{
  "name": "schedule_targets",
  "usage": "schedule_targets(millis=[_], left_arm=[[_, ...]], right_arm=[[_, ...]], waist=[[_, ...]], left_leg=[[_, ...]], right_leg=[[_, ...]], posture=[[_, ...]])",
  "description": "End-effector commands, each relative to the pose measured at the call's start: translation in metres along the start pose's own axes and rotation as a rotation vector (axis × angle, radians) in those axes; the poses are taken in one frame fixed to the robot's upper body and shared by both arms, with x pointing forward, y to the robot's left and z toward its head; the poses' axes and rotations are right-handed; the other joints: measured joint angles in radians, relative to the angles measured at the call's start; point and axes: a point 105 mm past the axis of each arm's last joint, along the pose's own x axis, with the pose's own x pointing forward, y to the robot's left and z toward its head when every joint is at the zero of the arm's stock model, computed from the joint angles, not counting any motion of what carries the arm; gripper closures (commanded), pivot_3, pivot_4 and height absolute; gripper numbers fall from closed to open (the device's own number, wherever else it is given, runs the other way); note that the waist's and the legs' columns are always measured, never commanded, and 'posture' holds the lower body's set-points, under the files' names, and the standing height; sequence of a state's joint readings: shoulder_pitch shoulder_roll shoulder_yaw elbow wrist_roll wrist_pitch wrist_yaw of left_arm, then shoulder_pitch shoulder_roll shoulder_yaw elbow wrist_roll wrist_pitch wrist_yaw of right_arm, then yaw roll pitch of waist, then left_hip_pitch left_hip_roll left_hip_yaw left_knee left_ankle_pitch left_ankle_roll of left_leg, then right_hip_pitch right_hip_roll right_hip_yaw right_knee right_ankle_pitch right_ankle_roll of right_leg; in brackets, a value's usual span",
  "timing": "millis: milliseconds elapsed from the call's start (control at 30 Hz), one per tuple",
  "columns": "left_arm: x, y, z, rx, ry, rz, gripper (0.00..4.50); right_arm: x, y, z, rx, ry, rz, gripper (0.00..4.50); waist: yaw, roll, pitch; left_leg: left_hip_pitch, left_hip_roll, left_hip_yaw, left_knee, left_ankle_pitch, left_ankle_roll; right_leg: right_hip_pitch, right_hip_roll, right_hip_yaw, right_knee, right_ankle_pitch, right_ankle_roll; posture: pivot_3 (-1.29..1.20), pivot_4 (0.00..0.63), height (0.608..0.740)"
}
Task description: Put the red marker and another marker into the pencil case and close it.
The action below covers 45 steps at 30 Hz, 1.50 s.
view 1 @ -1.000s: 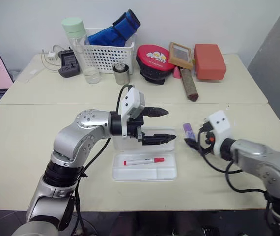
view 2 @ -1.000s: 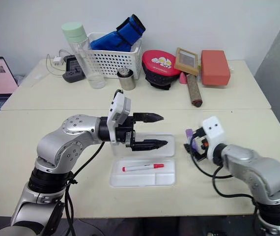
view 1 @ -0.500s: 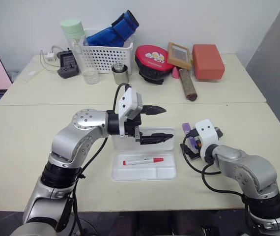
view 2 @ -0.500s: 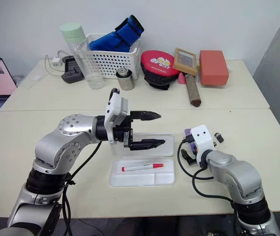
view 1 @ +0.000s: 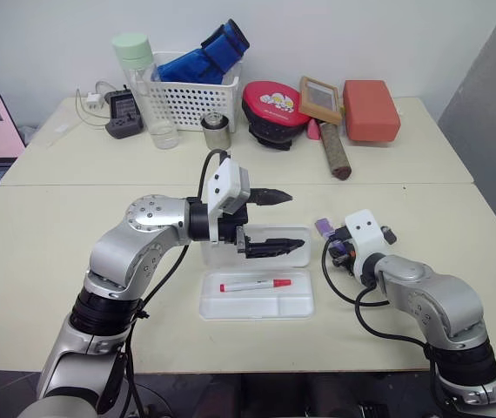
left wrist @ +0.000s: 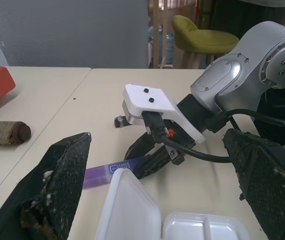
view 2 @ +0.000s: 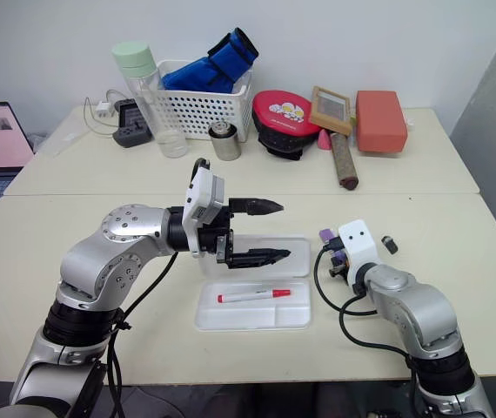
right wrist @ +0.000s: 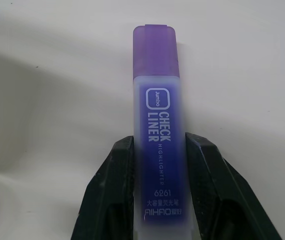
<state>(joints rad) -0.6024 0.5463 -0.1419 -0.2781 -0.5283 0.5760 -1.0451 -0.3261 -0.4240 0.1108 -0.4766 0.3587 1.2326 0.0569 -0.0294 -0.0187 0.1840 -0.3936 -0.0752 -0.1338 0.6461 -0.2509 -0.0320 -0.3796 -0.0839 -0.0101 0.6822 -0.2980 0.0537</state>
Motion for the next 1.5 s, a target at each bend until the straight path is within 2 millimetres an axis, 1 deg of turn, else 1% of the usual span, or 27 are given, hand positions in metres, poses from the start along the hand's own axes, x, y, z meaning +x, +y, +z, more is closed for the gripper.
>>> schedule_targets(millis=[33, 67, 133, 200, 233, 267, 333, 433, 500, 533, 567, 633, 700, 767, 867, 1000, 1100, 1167, 1267, 1300, 1367, 1500], left_arm=[[-0.005, 0.001, 0.008, 0.057, -0.003, 0.0, 0.0], [-0.006, 0.001, 0.008, 0.06, -0.001, -0.001, 0.0], [-0.02, 0.0, 0.01, 0.058, 0.011, -0.007, 0.0], [-0.032, -0.004, 0.009, 0.066, 0.04, -0.017, 0.0], [-0.034, -0.005, 0.008, 0.068, 0.047, -0.02, 0.0], [-0.039, -0.008, 0.008, 0.063, 0.06, -0.029, 0.0], [-0.047, -0.01, 0.007, 0.054, 0.079, -0.032, 0.0], [-0.056, -0.014, 0.006, 0.048, 0.094, -0.037, 0.0], [-0.064, -0.02, 0.007, 0.03, 0.107, -0.054, 0.0], [-0.069, -0.024, 0.008, 0.02, 0.115, -0.064, 0.0], [-0.075, -0.027, 0.009, 0.016, 0.129, -0.066, 0.0], [-0.087, -0.034, 0.012, 0.015, 0.151, -0.064, 0.0], [-0.094, -0.039, 0.012, 0.002, 0.167, -0.069, 0.0], [-0.099, -0.046, 0.01, -0.003, 0.196, -0.086, 0.0], [-0.107, -0.05, 0.007, 0.002, 0.243, -0.086, 0.0], [-0.113, -0.051, 0.006, 0.003, 0.268, -0.074, 0.0], [-0.112, -0.055, 0.006, -0.002, 0.27, -0.074, 0.0], [-0.112, -0.06, 0.005, -0.009, 0.279, -0.077, 0.0], [-0.114, -0.065, 0.003, -0.025, 0.293, -0.076, 0.0], [-0.115, -0.065, 0.003, -0.027, 0.297, -0.071, 0.0], [-0.116, -0.064, 0.002, -0.025, 0.303, -0.06, 0.0], [-0.116, -0.063, 0.003, -0.027, 0.305, -0.049, 0.0]], right_arm=[[-0.004, -0.013, 0.005, -0.001, -0.028, -0.029, 3.41], [-0.005, -0.012, 0.007, 0.004, -0.041, -0.018, 3.41], [-0.02, -0.025, 0.017, -0.059, -0.06, 0.011, 3.41], [-0.036, -0.039, 0.019, -0.134, -0.031, 0.048, 3.41], [-0.039, -0.041, 0.018, -0.149, -0.021, 0.06, 3.41], [-0.047, -0.049, 0.014, -0.217, 0.002, 0.069, 3.41], [-0.057, -0.057, 0.008, -0.311, 0.044, 0.099, 3.41], [-0.067, -0.056, 0.003, -0.414, 0.069, 0.186, 3.41], [-0.076, -0.047, 0.004, -0.49, 0.054, 0.288, 3.41], [-0.084, -0.034, 0.001, -0.511, 0.055, 0.387, 3.41], [-0.09, -0.019, 0.004, -0.531, 0.024, 0.49, 3.41], [-0.095, 0.006, 0.013, -0.55, -0.059, 0.621, 3.41], [-0.095, 0.018, 0.02, -0.559, -0.107, 0.674, 3.41], [-0.091, 0.029, 0.026, -0.573, -0.141, 0.718, 3.41], [-0.084, 0.051, 0.034, -0.591, -0.181, 0.794, 3.41], [-0.07, 0.074, 0.035, -0.614, -0.187, 0.849, 3.41], [-0.056, 0.103, 0.031, -0.598, -0.179, 0.928, 3.41], [-0.049, 0.112, 0.03, -0.594, -0.169, 0.951, 3.41], [-0.044, 0.118, 0.027, -0.605, -0.15, 0.975, 3.41], [-0.043, 0.124, 0.028, -0.602, -0.151, 0.988, 3.41], [-0.041, 0.134, 0.029, -0.602, -0.154, 1.012, 3.41], [-0.041, 0.144, 0.027, -0.592, -0.148, 1.048, 3.41]], waist=[[0.0, 0.0, 0.0], [0.0, 0.0, 0.0], [-0.001, 0.0, 0.0], [-0.001, 0.001, 0.0], [-0.001, 0.001, 0.001], [-0.001, 0.001, 0.0], [0.001, 0.001, 0.0], [0.001, 0.0, 0.001], [-0.003, 0.001, 0.001], [-0.005, 0.001, 0.001], [-0.005, 0.001, 0.001], [-0.007, 0.0, 0.001], [-0.007, 0.0, 0.001], [-0.001, 0.0, 0.001], [-0.001, 0.0, 0.001], [0.001, -0.001, 0.001], [0.0, 0.0, 0.001], [0.0, -0.001, 0.001], [0.0, 0.0, 0.001], [0.0, 0.0, 0.001], [-0.001, 0.0, 0.001], [-0.002, 0.0, 0.001]], left_leg=[[0.0, 0.0, 0.0, 0.0, 0.0, 0.0], [0.0, 0.0, 0.0, 0.0, 0.0, 0.0], [0.0, 0.0, 0.0, 0.0, 0.0, 0.0], [-0.001, 0.0, 0.001, 0.0, 0.0, 0.0], [-0.001, 0.0, 0.001, 0.0, 0.0, 0.0], [-0.002, 0.0, 0.001, 0.0, 0.0, 0.0], [-0.002, 0.0, 0.0, -0.001, 0.0, 0.001], [-0.002, 0.001, 0.0, -0.001, 0.0, 0.001], [-0.002, 0.001, 0.001, -0.001, 0.0, 0.001], [-0.002, 0.001, 0.002, 0.0, 0.0, 0.001], [-0.001, 0.002, 0.002, -0.001, 0.0, 0.001], [-0.001, 0.004, 0.002, 0.0, 0.0, 0.001], [0.0, 0.005, 0.001, -0.001, 0.0, 0.001], [0.0, 0.008, 0.002, 0.0, 0.0, 0.001], [0.0, 0.01, 0.002, 0.0, 0.0, 0.0], [0.0, 0.012, 0.002, -0.001, 0.0, 0.0], [-0.001, 0.013, 0.002, -0.001, 0.0, 0.0], [-0.003, 0.015, 0.002, -0.001, 0.0, 0.0], [-0.003, 0.015, 0.002, -0.001, 0.0, 0.0], [-0.003, 0.016, 0.002, -0.001, 0.0, 0.0], [-0.003, 0.016, 0.002, -0.001, 0.0, 0.0], [-0.003, 0.017, 0.002, -0.001, 0.0, 0.0]], right_leg=[[0.0, 0.0, 0.0, 0.0, 0.0, 0.0], [0.0, 0.0, 0.0, 0.0, 0.0, 0.0], [0.0, 0.0, 0.0, 0.0, 0.0, 0.0], [-0.001, 0.0, 0.0, 0.0, 0.0, 0.0], [-0.002, 0.0, 0.0, -0.001, 0.0, 0.0], [-0.002, 0.0, 0.0, -0.001, 0.0, 0.0], [-0.002, 0.0, -0.001, -0.002, 0.0, 0.0], [-0.001, 0.001, -0.001, -0.002, 0.0, 0.0], [-0.001, 0.001, -0.001, -0.002, 0.0, 0.0], [-0.001, 0.001, 0.0, -0.002, 0.0, 0.0], [-0.001, 0.001, 0.0, -0.001, 0.0, 0.0], [-0.001, 0.002, 0.0, -0.001, 0.0, 0.0], [0.0, 0.002, -0.001, -0.001, 0.0, 0.0], [0.0, 0.004, 0.0, -0.002, 0.001, -0.002], [0.0, 0.008, 0.0, -0.003, 0.001, -0.002], [-0.001, 0.01, 0.0, -0.003, 0.001, -0.005], [-0.002, 0.01, 0.0, -0.003, 0.001, -0.006], [-0.006, 0.011, 0.0, -0.002, 0.002, -0.008], [-0.007, 0.011, 0.001, -0.002, 0.003, -0.009], [-0.007, 0.011, 0.001, -0.002, 0.003, -0.009], [-0.007, 0.012, 0.001, -0.002, 0.003, -0.01], [-0.008, 0.013, 0.001, -0.001, 0.004, -0.011]], posture=[[0.0, 0.15, 0.74], [0.0, 0.15, 0.74], [0.0, 0.15, 0.74], [0.0, 0.15, 0.74], [0.0, 0.15, 0.74], [0.0, 0.15, 0.74], [0.0, 0.15, 0.74], [0.0, 0.15, 0.74], [0.0, 0.15, 0.74], [0.0, 0.15, 0.74], [0.0, 0.15, 0.74], [0.0, 0.15, 0.74], [0.0, 0.15, 0.74], [0.0, 0.15, 0.74], [0.0, 0.15, 0.74], [0.0, 0.15, 0.74], [0.0, 0.15, 0.74], [0.0, 0.15, 0.74], [0.0, 0.15, 0.74], [0.0, 0.15, 0.74], [0.0, 0.15, 0.74], [0.0, 0.15, 0.74]])
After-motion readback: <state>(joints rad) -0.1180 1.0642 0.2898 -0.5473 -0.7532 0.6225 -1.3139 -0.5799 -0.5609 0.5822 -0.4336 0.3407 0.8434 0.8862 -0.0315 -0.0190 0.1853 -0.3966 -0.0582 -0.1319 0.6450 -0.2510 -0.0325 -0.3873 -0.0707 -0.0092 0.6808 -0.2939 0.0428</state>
